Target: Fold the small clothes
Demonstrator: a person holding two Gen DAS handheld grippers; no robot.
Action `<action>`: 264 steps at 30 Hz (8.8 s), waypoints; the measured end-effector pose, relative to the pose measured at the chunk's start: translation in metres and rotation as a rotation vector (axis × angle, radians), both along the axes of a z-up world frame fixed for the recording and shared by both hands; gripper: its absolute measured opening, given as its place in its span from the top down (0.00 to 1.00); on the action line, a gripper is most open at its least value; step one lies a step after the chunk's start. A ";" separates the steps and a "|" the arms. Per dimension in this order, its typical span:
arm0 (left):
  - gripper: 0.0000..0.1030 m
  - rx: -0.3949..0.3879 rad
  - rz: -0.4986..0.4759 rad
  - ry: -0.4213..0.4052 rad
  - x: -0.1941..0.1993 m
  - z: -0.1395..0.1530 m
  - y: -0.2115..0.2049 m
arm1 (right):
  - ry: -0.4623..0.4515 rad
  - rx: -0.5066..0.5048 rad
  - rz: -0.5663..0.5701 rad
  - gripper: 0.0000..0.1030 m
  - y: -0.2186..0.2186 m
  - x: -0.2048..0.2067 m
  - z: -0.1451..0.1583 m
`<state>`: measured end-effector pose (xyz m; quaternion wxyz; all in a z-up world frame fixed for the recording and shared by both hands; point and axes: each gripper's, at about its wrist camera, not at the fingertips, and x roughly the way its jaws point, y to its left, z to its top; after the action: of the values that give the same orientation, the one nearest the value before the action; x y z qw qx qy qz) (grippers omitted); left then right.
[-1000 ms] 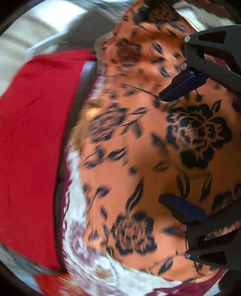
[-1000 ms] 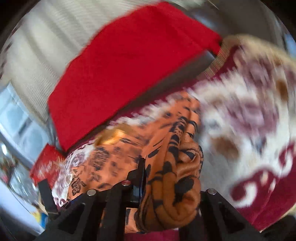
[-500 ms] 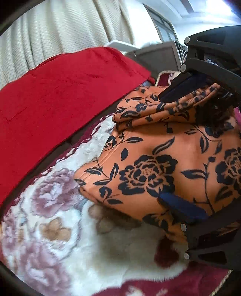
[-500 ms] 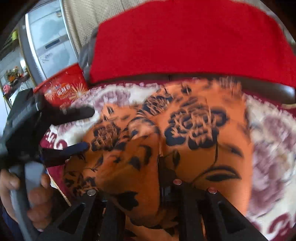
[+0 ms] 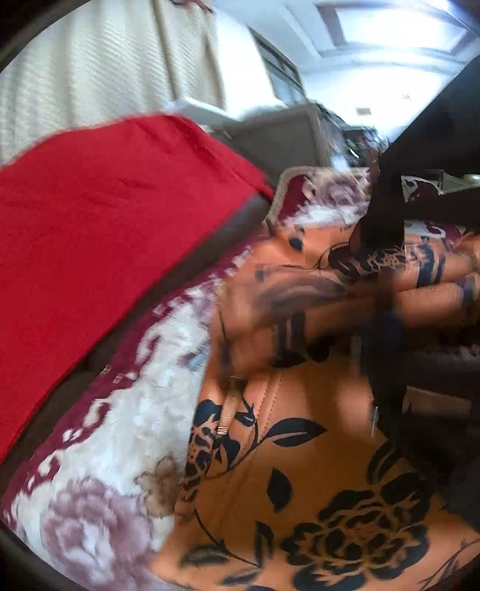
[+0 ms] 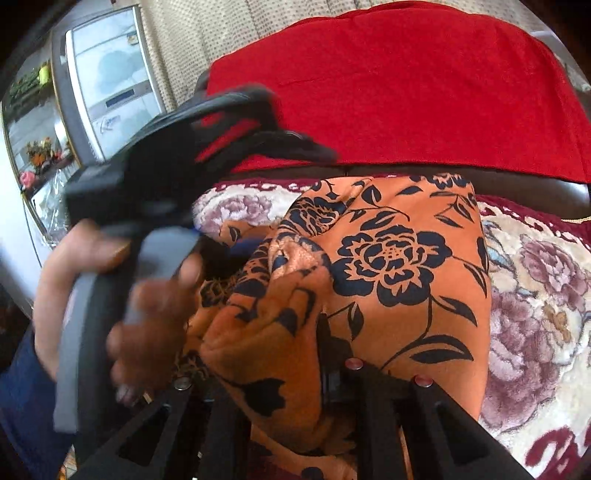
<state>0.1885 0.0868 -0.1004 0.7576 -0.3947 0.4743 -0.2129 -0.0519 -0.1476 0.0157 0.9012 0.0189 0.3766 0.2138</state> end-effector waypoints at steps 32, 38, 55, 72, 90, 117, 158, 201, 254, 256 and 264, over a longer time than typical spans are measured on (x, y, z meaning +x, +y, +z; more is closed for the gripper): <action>0.83 0.120 -0.024 -0.071 -0.010 -0.048 0.139 | 0.069 -0.113 0.154 0.79 0.124 -0.029 -0.022; 0.81 0.114 0.008 -0.062 -0.018 -0.039 0.148 | 0.050 -0.057 0.264 0.23 0.124 -0.063 -0.020; 0.85 0.157 0.118 0.033 -0.148 -0.036 0.140 | 0.080 0.297 0.029 0.22 -0.021 -0.083 0.015; 0.26 0.648 0.184 -0.084 -0.102 -0.010 0.089 | 0.420 0.634 -0.104 0.15 -0.106 0.039 -0.025; 0.23 0.650 0.179 -0.174 -0.115 -0.027 0.092 | 0.359 0.404 -0.117 0.39 -0.066 0.063 -0.016; 0.24 0.321 0.211 -0.066 -0.148 -0.032 0.125 | 0.375 0.415 -0.082 0.29 -0.067 0.060 -0.023; 0.24 0.530 0.149 -0.151 -0.152 -0.030 0.085 | 0.372 0.270 -0.045 0.27 -0.054 0.060 -0.017; 0.75 0.227 -0.066 -0.315 -0.029 0.076 -0.016 | 0.074 0.278 -0.037 0.61 -0.150 0.096 0.089; 0.27 0.537 0.002 -0.236 -0.078 0.043 -0.032 | 0.243 0.192 -0.180 0.14 -0.165 0.120 0.032; 0.27 0.561 -0.028 -0.223 -0.070 0.040 -0.038 | 0.218 0.238 -0.181 0.14 -0.169 0.128 0.047; 0.27 0.580 -0.041 -0.181 -0.073 0.017 -0.043 | 0.367 0.237 -0.274 0.14 -0.186 0.209 0.009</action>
<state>0.1159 0.0442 -0.0833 0.8733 -0.1316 0.4539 -0.1182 0.1571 -0.3333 0.0247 0.8297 0.2139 0.5002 0.1254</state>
